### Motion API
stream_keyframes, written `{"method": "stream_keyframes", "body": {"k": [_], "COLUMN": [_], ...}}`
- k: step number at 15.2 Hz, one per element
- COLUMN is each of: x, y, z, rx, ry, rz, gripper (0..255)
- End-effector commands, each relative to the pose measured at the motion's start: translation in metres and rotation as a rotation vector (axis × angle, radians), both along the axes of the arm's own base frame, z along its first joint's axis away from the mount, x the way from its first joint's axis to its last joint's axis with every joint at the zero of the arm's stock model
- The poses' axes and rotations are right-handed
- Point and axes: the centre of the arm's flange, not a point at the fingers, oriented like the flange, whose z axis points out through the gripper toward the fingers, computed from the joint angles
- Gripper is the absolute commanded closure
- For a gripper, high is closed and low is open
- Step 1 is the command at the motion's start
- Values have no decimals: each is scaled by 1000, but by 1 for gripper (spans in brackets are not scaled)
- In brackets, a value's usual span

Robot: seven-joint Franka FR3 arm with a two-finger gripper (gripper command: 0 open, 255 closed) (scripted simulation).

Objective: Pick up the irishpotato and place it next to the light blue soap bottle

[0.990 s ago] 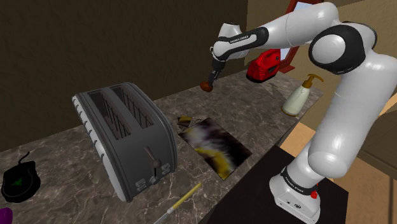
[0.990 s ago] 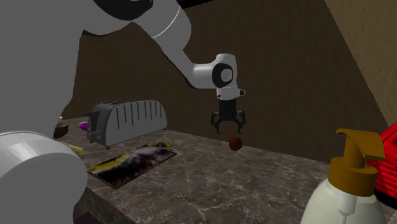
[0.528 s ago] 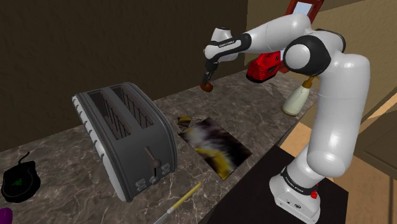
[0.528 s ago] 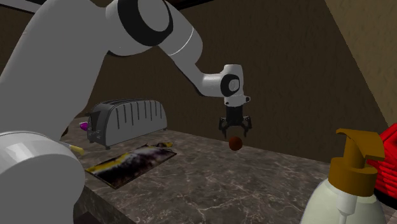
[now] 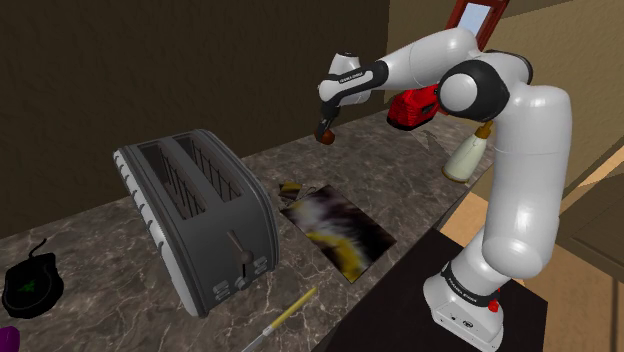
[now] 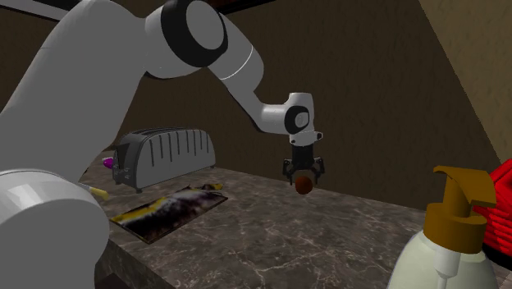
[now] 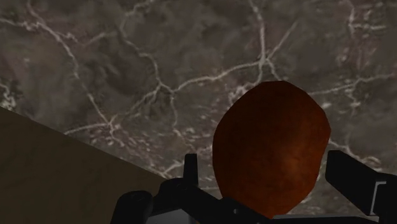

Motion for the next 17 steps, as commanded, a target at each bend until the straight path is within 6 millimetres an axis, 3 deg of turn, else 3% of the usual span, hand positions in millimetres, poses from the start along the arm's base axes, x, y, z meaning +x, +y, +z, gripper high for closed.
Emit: {"method": "stream_keyframes", "body": {"k": [1, 4, 5, 14, 17], "x": [0, 0, 0, 0, 0], "y": [0, 0, 0, 0, 0], "z": [-1, 0, 0, -1, 15], "rx": [0, 0, 0, 0, 0], "ry": [0, 0, 0, 0, 0], "rz": [0, 0, 0, 0, 0], "gripper": [0, 0, 255, 255, 255]}}
